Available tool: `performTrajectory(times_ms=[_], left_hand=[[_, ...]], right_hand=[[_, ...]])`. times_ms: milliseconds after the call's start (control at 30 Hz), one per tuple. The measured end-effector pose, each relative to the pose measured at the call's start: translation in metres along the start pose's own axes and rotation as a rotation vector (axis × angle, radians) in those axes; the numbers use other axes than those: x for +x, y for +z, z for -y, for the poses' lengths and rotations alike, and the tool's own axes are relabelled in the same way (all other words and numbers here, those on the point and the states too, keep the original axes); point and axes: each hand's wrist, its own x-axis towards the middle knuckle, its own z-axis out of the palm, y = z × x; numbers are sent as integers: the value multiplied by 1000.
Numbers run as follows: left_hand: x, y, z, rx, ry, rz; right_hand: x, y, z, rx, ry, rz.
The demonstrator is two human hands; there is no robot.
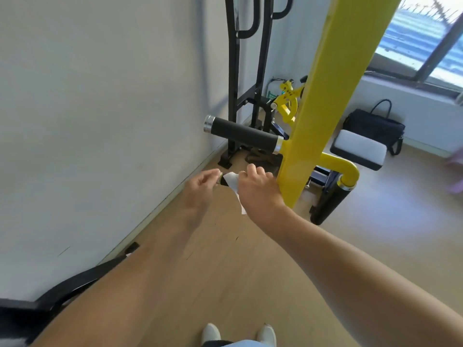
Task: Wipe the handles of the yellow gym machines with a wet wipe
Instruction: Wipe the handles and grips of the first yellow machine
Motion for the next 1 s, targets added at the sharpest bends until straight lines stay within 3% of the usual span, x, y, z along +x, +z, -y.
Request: performTrajectory(times_ms=[100, 233, 400, 467, 600, 700, 800, 867, 1000], left_hand=[[-13, 3, 5, -27, 7, -45], [-9, 0, 1, 131, 57, 47], [-10, 3, -2, 112, 72, 86], [-11, 5, -3, 84, 59, 76], [-12, 5, -5, 91, 53, 51], [-11, 3, -3, 135, 40, 65], [-9, 1, 1, 143, 62, 84], [-10, 2, 2, 143, 52, 92], [-10, 1, 4, 105, 47, 79]], right_hand=[[10, 3, 1, 47, -90, 29], [19, 2, 13, 173, -117, 62], [6, -5, 1, -322, -4, 170], [6, -5, -3, -381, -19, 170], [18, 3, 9, -107, -158, 106], [20, 0, 14, 54, -70, 118], [11, -8, 0, -324, -52, 222], [7, -12, -6, -438, -68, 263], [21, 2, 10, -101, -110, 209]])
